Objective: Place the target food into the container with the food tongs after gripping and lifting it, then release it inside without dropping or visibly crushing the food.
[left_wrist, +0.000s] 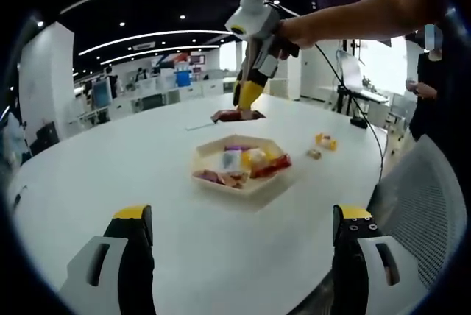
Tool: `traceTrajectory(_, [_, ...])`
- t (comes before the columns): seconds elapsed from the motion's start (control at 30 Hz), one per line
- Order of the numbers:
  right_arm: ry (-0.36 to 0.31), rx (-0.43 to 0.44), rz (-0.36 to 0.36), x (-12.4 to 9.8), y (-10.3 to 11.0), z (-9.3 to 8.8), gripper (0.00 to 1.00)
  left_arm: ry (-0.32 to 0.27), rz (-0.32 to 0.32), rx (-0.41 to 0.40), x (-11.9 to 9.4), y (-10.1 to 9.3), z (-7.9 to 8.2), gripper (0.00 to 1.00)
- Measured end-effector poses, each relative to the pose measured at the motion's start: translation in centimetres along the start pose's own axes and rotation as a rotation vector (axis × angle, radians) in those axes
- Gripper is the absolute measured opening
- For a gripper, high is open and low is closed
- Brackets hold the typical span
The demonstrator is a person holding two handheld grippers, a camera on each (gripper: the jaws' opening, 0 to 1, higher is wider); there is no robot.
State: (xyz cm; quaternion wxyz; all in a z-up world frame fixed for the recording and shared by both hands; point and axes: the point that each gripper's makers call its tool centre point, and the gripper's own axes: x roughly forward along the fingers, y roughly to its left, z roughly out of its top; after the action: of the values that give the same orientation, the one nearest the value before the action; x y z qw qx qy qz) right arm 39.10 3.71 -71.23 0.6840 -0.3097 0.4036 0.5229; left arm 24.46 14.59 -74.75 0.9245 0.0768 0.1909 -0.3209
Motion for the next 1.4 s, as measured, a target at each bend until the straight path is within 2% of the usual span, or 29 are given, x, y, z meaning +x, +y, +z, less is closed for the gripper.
traceTrajectory(0.13, [-0.004, -0.036, -0.01, 0.1, 0.0, -0.2, 0.23, 0.001, -0.003, 0.003, 0.0, -0.1, 0.0, 0.99])
traceTrajectory(0.63, [-0.042, -0.001, -0.019, -0.9, -0.1, -0.9, 0.26, 0.004, -0.008, 0.006, 0.0, -0.2, 0.0, 0.99])
traceTrajectory(1.03, [-0.029, 0.032, -0.05, -3.3, -1.5, -5.3, 0.27, 0.004, -0.013, 0.009, 0.1, -0.3, -0.1, 0.99])
traceTrajectory(1.4, [-0.046, 0.081, -0.068, -4.8, -1.3, -8.6, 0.27, 0.014, -0.02, 0.015, 0.2, -0.4, -0.3, 0.99])
